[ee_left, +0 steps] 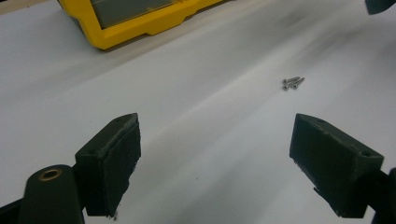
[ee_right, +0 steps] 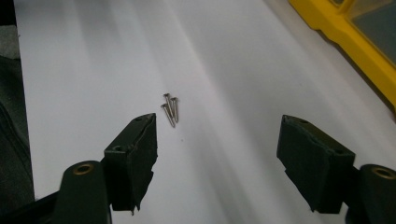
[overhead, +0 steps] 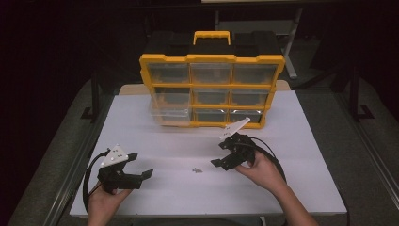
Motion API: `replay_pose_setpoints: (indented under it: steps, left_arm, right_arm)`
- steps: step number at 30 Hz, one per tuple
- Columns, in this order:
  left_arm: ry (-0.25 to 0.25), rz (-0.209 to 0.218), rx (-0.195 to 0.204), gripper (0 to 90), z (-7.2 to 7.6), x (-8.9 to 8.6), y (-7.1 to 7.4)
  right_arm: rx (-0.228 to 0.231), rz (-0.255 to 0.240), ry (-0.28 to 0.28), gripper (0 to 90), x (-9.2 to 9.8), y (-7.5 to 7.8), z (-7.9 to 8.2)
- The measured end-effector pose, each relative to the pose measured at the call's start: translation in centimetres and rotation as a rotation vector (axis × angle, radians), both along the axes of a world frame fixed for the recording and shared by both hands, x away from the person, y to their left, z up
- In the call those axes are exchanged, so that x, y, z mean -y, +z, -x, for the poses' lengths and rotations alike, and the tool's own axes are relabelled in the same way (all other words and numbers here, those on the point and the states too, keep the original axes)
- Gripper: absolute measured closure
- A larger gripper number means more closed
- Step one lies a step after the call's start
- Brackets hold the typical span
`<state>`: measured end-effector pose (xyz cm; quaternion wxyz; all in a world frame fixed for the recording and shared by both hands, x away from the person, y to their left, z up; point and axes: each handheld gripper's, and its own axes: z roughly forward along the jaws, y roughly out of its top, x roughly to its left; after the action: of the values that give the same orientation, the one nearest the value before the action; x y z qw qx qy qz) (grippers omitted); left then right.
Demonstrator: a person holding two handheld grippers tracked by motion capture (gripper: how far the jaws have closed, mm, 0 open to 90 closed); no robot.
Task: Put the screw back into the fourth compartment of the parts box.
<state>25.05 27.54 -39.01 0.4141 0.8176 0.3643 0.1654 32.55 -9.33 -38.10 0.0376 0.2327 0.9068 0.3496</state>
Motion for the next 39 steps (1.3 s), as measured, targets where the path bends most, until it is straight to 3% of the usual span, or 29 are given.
replay_pose_setpoints:
  steps: [8,14,16,18,31,39]
  left_arm:
    - [-0.004,-0.003,0.004,16.1,-0.1,0.0,-0.1]
    - [-0.002,-0.003,-0.001,16.1,-0.1,0.0,-0.1]
    - [-0.002,-0.005,0.001,16.1,-0.1,0.0,-0.1]
    - [-0.005,-0.008,-0.001,16.1,-0.1,0.0,-0.1]
    - [-0.013,-0.020,0.005,16.1,-0.2,-0.2,-0.1]
    - [0.000,-0.006,-0.003,16.1,-0.1,-0.2,-0.1]
  right_arm:
    - [-0.018,0.039,0.039,33.3,-2.0,-0.8,-0.6]
    - [-0.001,0.056,0.091,41.6,-3.5,-1.8,-1.1]
    - [-0.020,0.066,0.090,46.8,-4.2,-2.2,-1.2]
    - [-0.011,0.074,0.108,49.0,-4.5,-2.5,-1.5]
    - [-0.066,0.113,0.168,67.5,-6.5,-4.2,-2.1]
    - [-0.063,0.133,0.186,72.3,-7.3,-4.6,-2.1]
